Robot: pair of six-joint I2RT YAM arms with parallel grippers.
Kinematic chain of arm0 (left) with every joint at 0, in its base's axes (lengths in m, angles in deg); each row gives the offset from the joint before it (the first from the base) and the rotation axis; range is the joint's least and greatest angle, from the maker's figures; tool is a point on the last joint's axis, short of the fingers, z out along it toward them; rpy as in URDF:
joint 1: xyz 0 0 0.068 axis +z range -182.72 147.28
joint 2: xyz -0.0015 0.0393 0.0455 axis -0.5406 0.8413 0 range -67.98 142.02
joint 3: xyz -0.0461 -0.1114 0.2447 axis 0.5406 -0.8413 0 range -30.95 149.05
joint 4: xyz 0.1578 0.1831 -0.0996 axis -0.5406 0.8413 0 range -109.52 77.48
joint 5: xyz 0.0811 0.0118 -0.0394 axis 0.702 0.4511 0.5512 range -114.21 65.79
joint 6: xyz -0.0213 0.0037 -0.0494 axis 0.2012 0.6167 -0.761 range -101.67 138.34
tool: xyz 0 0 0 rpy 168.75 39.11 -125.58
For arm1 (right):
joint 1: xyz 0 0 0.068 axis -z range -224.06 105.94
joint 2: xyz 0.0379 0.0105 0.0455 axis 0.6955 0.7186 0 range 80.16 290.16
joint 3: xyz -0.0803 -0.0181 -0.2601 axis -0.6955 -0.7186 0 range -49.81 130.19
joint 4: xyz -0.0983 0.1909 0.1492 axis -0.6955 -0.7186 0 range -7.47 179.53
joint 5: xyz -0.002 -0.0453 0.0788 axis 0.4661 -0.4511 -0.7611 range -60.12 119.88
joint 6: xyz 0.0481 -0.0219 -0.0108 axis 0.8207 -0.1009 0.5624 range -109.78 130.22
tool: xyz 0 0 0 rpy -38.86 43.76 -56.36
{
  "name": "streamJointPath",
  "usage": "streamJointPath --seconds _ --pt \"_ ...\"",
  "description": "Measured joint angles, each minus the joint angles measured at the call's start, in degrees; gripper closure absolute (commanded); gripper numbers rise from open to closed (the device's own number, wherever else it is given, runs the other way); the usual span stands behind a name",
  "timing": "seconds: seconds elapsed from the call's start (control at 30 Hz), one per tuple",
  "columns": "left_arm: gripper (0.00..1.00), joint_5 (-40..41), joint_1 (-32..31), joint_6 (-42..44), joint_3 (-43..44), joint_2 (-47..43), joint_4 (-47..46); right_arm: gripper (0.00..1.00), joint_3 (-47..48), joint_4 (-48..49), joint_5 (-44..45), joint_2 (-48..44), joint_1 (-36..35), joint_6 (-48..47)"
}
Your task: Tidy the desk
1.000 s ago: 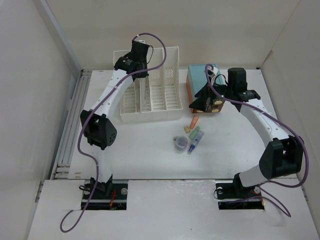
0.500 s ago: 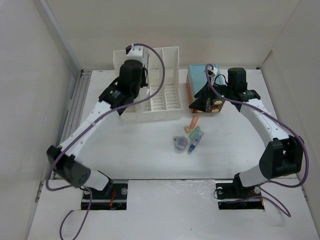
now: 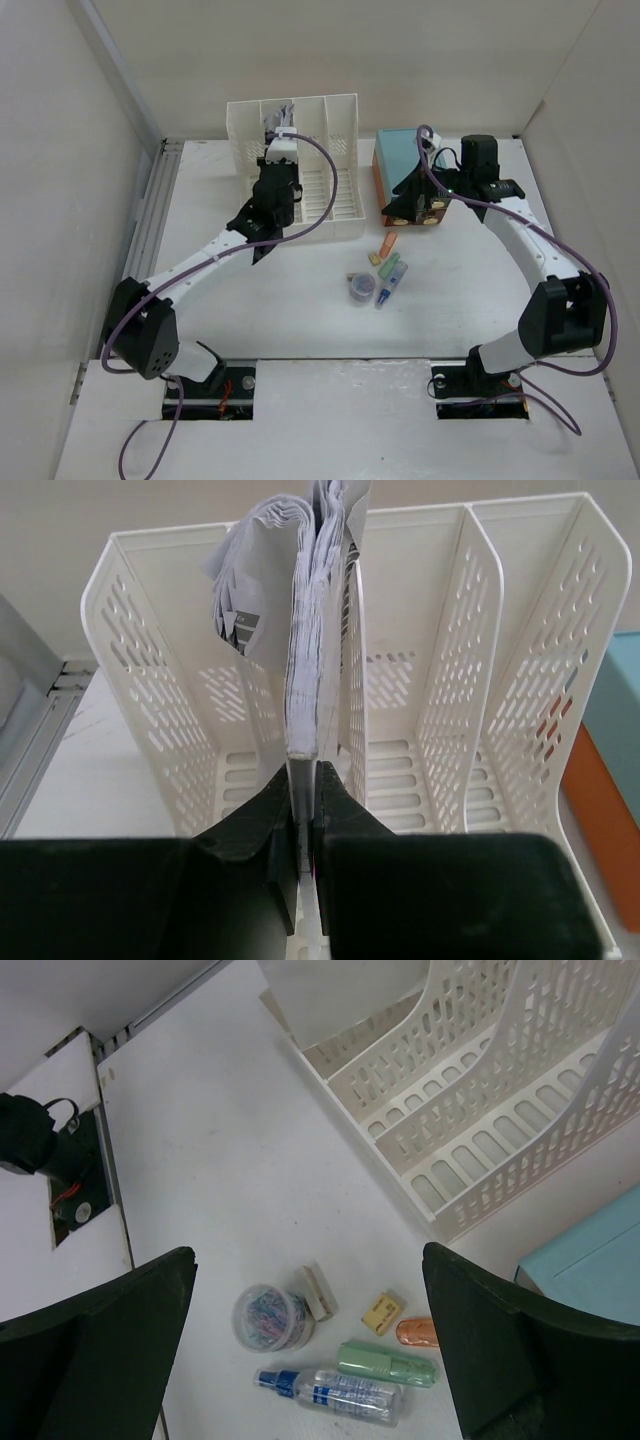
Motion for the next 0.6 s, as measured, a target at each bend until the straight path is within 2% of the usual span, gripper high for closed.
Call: streamJointPath --seconds 0.37,0.57,0.6 --pt "1.0 3.7 -0.9 4.3 -4.5 2.9 -16.6 0.0 0.0 -0.1 -0.6 0.0 0.1 0.0" --pt "1.0 5.0 -1.9 1.9 -8.5 4.1 -18.8 0.0 0.0 -0.1 -0.8 0.0 0.1 0.0" --pt "0.97 5.6 -2.0 1.0 -9.2 4.3 -18.8 0.0 0.0 -0.1 -0.8 0.0 0.1 -0.1"
